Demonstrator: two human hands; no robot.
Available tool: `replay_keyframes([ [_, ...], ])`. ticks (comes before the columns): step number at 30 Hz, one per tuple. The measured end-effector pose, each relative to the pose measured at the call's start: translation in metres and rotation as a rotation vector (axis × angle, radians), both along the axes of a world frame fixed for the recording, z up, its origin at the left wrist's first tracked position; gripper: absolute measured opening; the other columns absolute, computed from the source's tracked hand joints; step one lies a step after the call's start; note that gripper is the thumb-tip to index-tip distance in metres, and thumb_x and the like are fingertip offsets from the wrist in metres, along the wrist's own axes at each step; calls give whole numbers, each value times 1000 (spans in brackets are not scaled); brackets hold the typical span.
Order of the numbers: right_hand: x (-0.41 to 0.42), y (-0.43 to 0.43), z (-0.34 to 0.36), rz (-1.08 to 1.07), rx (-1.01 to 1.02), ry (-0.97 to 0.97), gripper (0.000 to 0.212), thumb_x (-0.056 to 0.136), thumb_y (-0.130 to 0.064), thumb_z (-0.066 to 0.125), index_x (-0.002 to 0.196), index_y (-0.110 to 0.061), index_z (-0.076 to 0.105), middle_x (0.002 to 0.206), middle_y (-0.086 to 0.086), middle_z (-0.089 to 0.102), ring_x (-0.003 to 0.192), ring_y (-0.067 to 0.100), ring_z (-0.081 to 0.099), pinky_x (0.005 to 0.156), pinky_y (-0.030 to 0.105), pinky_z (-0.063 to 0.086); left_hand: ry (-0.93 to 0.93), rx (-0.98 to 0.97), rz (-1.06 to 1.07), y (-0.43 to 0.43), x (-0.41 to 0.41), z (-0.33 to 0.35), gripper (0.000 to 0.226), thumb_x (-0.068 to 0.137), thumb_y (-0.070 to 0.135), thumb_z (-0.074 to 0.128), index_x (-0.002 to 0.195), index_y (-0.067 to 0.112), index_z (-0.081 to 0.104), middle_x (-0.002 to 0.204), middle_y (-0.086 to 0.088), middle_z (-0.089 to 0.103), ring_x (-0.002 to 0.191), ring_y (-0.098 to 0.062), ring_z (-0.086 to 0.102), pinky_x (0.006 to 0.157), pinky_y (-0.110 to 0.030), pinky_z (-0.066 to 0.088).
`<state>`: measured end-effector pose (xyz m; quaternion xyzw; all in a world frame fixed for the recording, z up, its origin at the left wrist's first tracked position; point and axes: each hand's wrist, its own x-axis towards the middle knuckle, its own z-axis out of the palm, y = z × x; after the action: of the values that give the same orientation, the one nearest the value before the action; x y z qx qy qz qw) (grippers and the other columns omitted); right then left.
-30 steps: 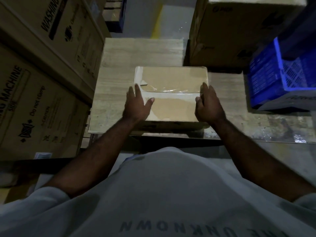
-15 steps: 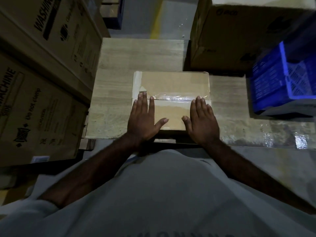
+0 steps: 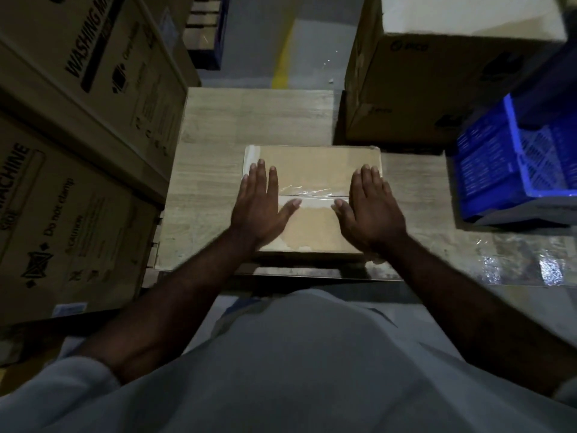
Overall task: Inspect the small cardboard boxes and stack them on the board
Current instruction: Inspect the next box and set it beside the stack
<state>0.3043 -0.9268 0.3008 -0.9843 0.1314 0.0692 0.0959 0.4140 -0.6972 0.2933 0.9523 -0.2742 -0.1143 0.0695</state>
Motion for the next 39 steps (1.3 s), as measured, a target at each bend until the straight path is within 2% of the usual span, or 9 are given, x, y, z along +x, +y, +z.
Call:
replay_keyframes([
  [7, 40, -21, -4, -8, 8, -9, 83, 105, -57, 25, 164, 0, 13, 172, 22, 6, 161, 34, 3, 130, 48, 7, -59, 6, -3, -6, 44, -7, 90, 101, 68, 29, 163, 8, 7, 171, -18, -3, 158, -33, -4, 128, -47, 3],
  [12, 38, -19, -12, -25, 3, -32, 83, 103, -56, 27, 163, 0, 17, 172, 22, 11, 160, 35, 8, 129, 49, 10, -84, -5, -2, -6, 41, -14, 95, 96, 73, 26, 163, 8, 10, 171, -18, 1, 158, -33, -1, 128, -48, 4],
  [23, 40, -22, -15, -20, -8, -49, 82, 105, -57, 24, 165, -3, 10, 173, 19, 3, 161, 31, 0, 129, 46, 3, -139, -29, -1, -5, 43, -21, 96, 95, 77, 21, 164, 10, 9, 170, -19, 1, 158, -33, -1, 127, -49, 5],
  [28, 19, -15, -2, -138, 174, -44, 77, 106, -61, 30, 167, -20, 4, 172, 18, -12, 159, 34, -13, 128, 53, 4, 34, -139, 138, 4, 20, -7, 95, 93, 80, 33, 164, 29, -5, 167, -15, -25, 156, -31, -19, 124, -57, 3],
  [31, -23, -10, -6, -304, 479, -137, 81, 103, -66, 38, 167, -25, 10, 174, 14, -8, 160, 25, -5, 128, 55, 18, 224, -316, 277, 33, -25, -4, 106, 83, 83, 51, 161, 40, -7, 167, 2, -31, 158, -30, -1, 119, -56, 26],
  [33, -57, -5, -16, -350, 774, -214, 86, 98, -69, 49, 166, -33, 12, 175, 3, 6, 159, 17, 5, 126, 54, 27, 318, -388, 297, 59, -55, -7, 115, 75, 82, 59, 161, 41, -5, 167, 11, -29, 157, -20, 7, 115, -50, 35],
  [34, -73, -3, -23, -355, 868, -243, 92, 93, -68, 59, 166, -36, 14, 173, -4, 18, 159, 15, 17, 123, 50, 33, 346, -400, 285, 70, -66, -9, 120, 71, 80, 65, 161, 41, -4, 167, 13, -27, 155, -12, 5, 115, -46, 35],
  [36, -96, 1, -30, -374, 912, -223, 109, 77, -62, 80, 163, -42, 16, 161, -17, 41, 146, 3, 41, 114, 31, 44, 363, -394, 269, 86, -80, -14, 131, 65, 73, 79, 161, 43, -4, 168, 16, -23, 149, 0, -1, 113, -36, 32],
  [39, -109, 4, -34, -439, 923, -170, 128, 61, -39, 101, 160, -46, 20, 140, -28, 55, 123, -14, 54, 93, 11, 50, 337, -403, 306, 89, -86, -21, 132, 66, 55, 91, 158, 45, -2, 171, 13, -8, 145, 4, 3, 113, -35, 33],
])
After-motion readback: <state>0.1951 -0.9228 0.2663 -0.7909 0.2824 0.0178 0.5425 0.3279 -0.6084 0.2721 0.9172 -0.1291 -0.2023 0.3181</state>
